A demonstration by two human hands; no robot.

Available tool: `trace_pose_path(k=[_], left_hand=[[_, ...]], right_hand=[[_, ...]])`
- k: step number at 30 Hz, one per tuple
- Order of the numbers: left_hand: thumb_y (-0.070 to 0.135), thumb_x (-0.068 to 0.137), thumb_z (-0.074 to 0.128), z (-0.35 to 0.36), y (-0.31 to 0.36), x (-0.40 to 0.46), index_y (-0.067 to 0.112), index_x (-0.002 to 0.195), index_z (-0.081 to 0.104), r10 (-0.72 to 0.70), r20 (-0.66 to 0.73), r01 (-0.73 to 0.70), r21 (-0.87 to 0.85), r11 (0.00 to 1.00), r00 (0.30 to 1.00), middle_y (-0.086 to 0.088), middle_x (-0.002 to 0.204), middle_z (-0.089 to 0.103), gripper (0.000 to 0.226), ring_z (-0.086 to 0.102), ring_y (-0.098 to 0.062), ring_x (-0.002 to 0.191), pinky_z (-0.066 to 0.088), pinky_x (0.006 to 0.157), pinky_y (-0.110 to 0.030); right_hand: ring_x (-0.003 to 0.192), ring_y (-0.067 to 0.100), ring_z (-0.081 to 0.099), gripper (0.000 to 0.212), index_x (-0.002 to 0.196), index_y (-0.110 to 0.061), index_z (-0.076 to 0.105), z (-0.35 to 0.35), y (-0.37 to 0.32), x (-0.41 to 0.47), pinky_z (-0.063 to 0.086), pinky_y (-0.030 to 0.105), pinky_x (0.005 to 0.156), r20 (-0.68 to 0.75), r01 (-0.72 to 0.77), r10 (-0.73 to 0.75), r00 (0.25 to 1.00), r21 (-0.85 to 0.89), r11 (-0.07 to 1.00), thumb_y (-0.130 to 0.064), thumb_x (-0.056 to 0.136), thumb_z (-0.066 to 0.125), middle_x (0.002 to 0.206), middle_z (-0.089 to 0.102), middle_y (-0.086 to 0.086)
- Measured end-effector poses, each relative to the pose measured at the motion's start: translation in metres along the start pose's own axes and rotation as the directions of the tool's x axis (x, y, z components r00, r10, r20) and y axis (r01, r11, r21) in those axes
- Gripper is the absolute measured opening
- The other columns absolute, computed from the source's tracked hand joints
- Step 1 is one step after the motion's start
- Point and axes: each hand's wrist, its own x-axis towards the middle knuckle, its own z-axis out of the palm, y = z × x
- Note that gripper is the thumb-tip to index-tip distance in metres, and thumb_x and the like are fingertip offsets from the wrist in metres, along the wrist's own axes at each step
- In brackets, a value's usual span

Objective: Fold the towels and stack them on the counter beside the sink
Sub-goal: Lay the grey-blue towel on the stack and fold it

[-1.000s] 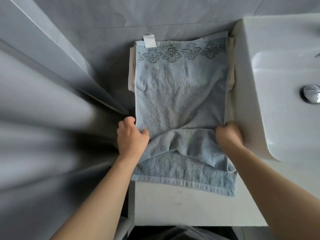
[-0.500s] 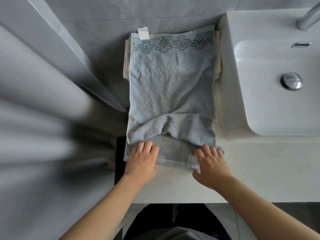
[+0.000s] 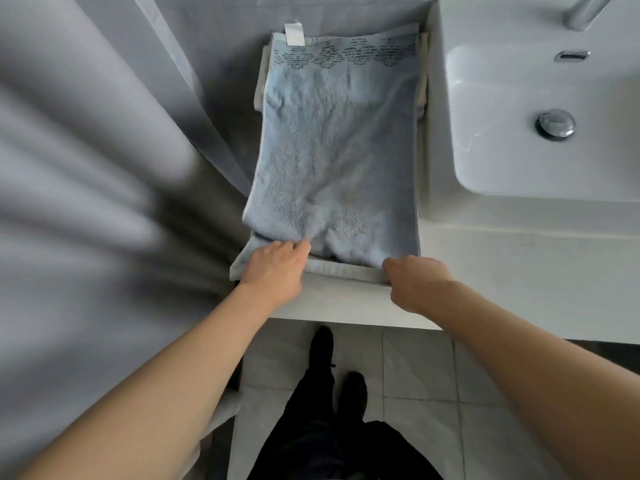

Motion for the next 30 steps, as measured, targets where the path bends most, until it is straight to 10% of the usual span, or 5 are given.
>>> trace_pose_path(k=[6,12,16,20,30], left_hand=[[0.007,0.083,0.049,0.003,0.020,-0.041,0.020,0.092,0.041,0.102,0.296,-0.087,-0.063,0.994,0.950,-0.004,0.102,0.058,0.018,0.058,-0.029,0.099,0.039,0.070,-0.033],[0.028,0.085,0.055,0.005,0.024,-0.042,0.021,0.095,0.062,0.152,0.733,0.014,-0.215,0.976,0.663,-0.002,0.092,0.063,0.014,0.053,-0.019,0.075,0.044,0.068,-0.029],[0.036,0.096,0.050,-0.007,-0.003,0.012,0.025,0.126,0.054,0.005,0.289,0.089,-0.310,0.947,0.957,0.002,0.128,0.053,0.032,0.053,-0.018,0.109,0.046,0.093,-0.036],[0.038,0.101,0.037,0.009,-0.012,0.089,0.025,0.152,0.028,-0.128,-0.073,0.104,-0.272,0.957,0.989,-0.003,0.160,0.020,0.053,0.018,-0.027,0.145,0.018,0.119,-0.047],[0.058,0.101,0.019,0.045,-0.024,0.170,0.035,0.157,-0.013,-0.310,-0.065,0.279,-0.292,0.915,0.949,0.003,0.167,-0.016,0.068,-0.018,-0.032,0.152,-0.014,0.114,-0.067]], right_hand=[[0.114,0.023,0.061,0.041,0.131,-0.019,0.052,0.010,-0.006,-0.034,0.045,0.031,0.083,0.129,0.076,-0.053,0.990,-0.184,0.980,-0.009,0.091,0.048,0.125,0.062,0.001],[0.072,0.016,0.053,0.010,0.095,-0.012,0.052,0.005,-0.011,-0.037,0.050,0.030,0.076,0.492,0.028,-0.028,0.870,0.008,1.000,-0.016,0.096,0.043,0.089,0.057,0.007],[0.104,0.025,0.060,0.030,0.117,-0.012,0.058,-0.015,0.004,0.037,0.051,0.037,0.088,-0.026,0.043,-0.037,0.999,0.256,0.966,-0.030,0.098,0.042,0.120,0.060,0.010],[0.133,0.033,0.037,0.050,0.144,-0.021,0.038,-0.030,0.016,0.121,0.026,0.045,0.112,-0.502,0.136,0.028,0.864,0.286,0.949,-0.036,0.097,0.046,0.148,0.037,0.011],[0.151,0.029,-0.003,0.073,0.157,-0.026,0.003,0.010,0.058,0.201,-0.003,0.043,0.122,-0.536,-0.069,0.151,0.830,0.171,0.983,-0.065,0.095,0.011,0.165,-0.003,0.007]])
